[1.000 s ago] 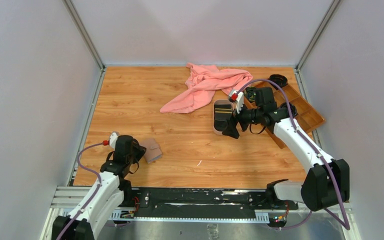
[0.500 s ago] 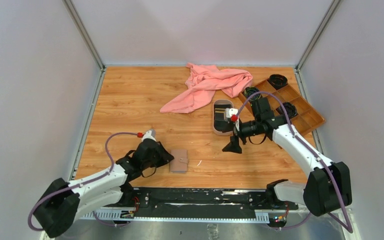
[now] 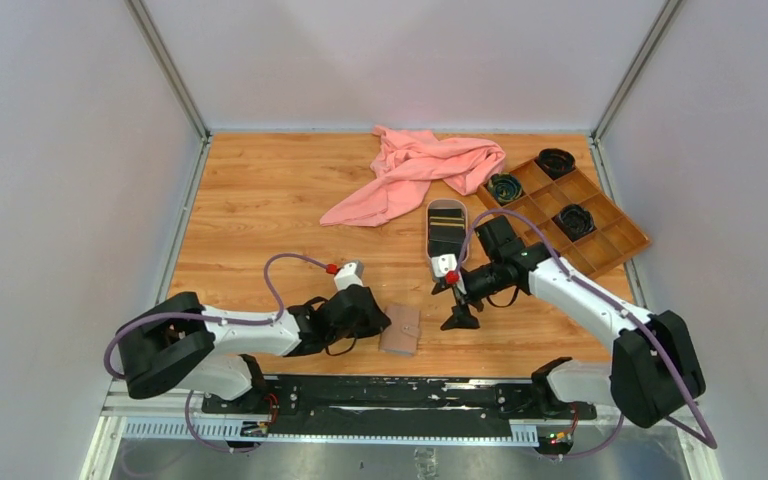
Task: Put the credit cards into the card holder
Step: Move the card holder to the center of the board.
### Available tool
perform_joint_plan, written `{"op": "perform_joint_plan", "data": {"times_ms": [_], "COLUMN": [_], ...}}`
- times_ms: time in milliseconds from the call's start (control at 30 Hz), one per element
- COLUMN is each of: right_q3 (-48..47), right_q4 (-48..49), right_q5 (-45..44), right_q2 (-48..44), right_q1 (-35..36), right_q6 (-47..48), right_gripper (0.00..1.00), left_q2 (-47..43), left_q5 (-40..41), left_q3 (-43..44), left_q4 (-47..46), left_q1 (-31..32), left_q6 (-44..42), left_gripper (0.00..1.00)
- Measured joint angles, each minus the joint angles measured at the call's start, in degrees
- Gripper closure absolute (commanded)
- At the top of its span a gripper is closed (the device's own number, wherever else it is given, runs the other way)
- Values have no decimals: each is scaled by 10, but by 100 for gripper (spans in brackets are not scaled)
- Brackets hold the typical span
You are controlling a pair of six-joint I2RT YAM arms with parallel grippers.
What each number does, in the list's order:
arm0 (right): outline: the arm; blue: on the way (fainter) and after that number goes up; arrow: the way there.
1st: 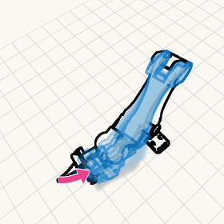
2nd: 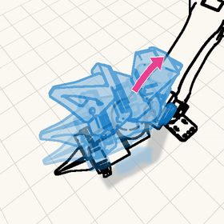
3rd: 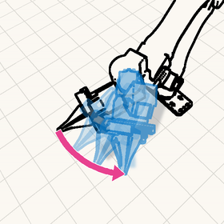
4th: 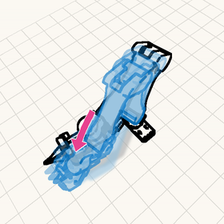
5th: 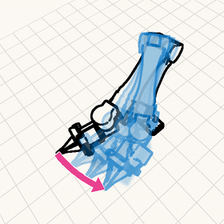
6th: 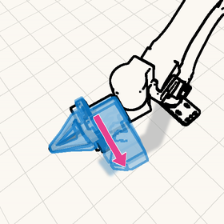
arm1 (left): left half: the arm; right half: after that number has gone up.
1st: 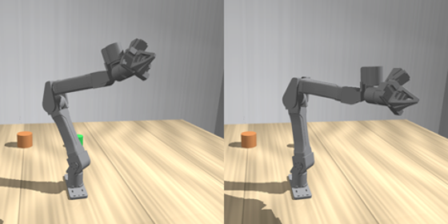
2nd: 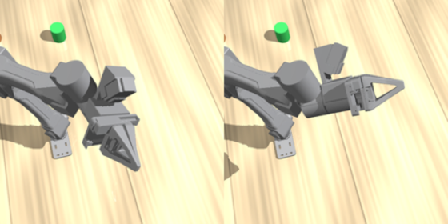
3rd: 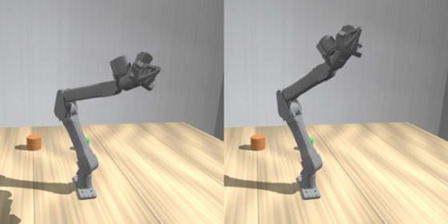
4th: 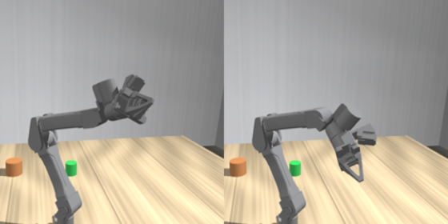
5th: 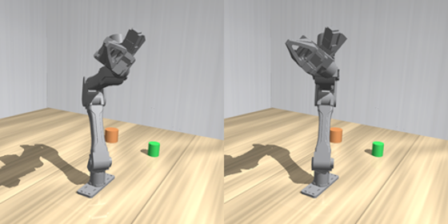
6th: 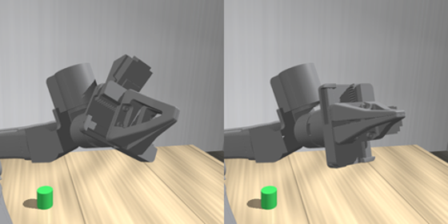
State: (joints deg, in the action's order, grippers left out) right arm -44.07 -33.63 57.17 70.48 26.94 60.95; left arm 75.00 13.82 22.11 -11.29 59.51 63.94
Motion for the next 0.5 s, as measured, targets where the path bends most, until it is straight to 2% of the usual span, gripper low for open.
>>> {"op": "perform_joint_plan", "data": {"times_ms": [267,500], "right_q3": [9,8], "right_q4": [47,106], "right_q5": [-62,-140], "right_q2": [44,87], "right_q1": [63,155], "right_q6": [-29,-104], "right_gripper": [41,42], "left_q2": [30,27], "left_q5": [21,33], "left_q3": [14,1], "left_q4": [-23,-43], "left_q1": [24,33], "left_q6": [28,56], "left_gripper": [95,97]}}
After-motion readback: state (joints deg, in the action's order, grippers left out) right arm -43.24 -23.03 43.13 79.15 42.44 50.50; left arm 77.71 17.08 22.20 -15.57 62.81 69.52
